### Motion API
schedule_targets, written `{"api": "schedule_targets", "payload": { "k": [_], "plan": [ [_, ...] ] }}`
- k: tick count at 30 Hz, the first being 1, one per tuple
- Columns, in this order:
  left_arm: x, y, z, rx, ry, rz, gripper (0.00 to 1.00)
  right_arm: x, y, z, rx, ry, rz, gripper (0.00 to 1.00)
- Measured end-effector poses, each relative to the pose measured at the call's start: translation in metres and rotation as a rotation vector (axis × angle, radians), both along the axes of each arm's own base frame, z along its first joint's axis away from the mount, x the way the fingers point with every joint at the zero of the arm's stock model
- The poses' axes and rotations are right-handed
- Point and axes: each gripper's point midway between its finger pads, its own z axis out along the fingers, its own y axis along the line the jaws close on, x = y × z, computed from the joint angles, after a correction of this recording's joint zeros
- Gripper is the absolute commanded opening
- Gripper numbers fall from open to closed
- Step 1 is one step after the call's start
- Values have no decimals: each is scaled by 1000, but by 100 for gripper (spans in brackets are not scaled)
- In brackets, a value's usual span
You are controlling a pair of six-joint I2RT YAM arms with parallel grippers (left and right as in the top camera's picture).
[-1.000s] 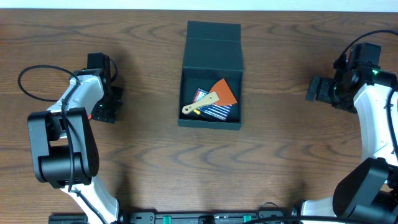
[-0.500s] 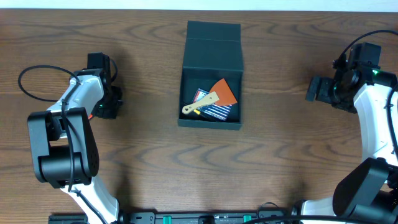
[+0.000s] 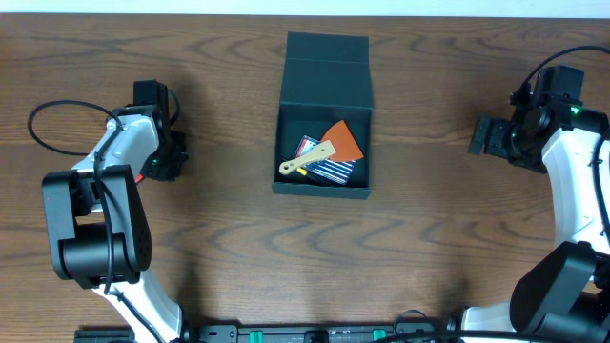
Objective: Pack container
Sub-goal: 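Lower the left gripper onto the claw hammer head and close, then lift the hammer by its head with the left gripper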
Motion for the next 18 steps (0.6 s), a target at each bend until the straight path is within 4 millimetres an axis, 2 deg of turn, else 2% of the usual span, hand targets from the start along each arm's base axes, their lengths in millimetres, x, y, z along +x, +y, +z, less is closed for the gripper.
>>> {"api": "schedule_targets", "payload": {
  "k": [1, 18],
  "plan": [
    [0, 0, 0, 0, 0, 0, 6, 0, 0, 0, 0, 0, 0, 99],
    [1, 0, 1, -1, -2, -25, 6, -1, 0, 0, 1, 3, 0, 99]
  ]
}}
